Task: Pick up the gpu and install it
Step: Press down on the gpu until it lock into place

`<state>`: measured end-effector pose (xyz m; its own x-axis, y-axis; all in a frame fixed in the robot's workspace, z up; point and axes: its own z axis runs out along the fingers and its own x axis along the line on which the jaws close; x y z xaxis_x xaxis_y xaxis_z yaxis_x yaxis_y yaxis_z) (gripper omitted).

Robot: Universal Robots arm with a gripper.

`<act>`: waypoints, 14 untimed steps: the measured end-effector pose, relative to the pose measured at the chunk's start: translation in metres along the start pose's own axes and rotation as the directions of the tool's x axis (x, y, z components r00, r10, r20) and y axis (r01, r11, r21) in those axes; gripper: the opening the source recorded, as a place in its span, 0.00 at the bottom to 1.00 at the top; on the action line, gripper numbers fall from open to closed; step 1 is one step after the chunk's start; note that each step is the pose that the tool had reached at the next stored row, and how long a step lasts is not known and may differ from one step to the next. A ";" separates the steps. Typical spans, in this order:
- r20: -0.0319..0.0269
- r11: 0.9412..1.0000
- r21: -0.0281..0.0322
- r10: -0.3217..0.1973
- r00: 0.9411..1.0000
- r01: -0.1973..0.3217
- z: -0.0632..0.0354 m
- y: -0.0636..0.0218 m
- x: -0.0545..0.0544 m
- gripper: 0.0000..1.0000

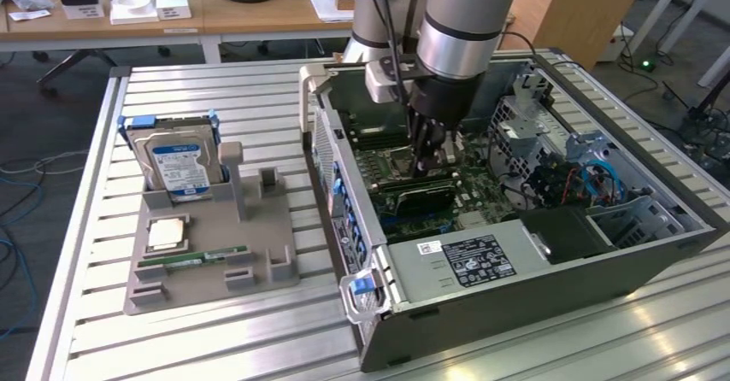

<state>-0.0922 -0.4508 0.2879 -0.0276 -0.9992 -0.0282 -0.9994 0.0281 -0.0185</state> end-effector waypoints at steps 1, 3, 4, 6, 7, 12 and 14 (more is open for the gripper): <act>0.000 1.000 0.000 0.000 1.000 0.000 0.0018 0.0001 0.000 0.11; 0.000 1.000 0.000 0.000 1.000 0.000 0.0054 0.0002 0.000 0.11; 0.000 1.000 0.000 0.000 1.000 0.000 0.0058 0.0002 0.000 0.11; 0.000 1.000 0.000 0.000 1.000 0.000 0.0058 0.0002 0.000 0.11; 0.000 1.000 0.000 0.000 1.000 0.000 0.0058 0.0001 0.000 0.11; 0.000 1.000 0.000 0.000 1.000 0.000 0.0062 -0.0027 0.000 0.11; 0.000 1.000 0.000 0.000 1.000 0.000 0.0075 -0.0027 0.000 0.11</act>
<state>-0.0893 -0.4507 0.2805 -0.0278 -0.9992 -0.0284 -0.9994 0.0283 -0.0185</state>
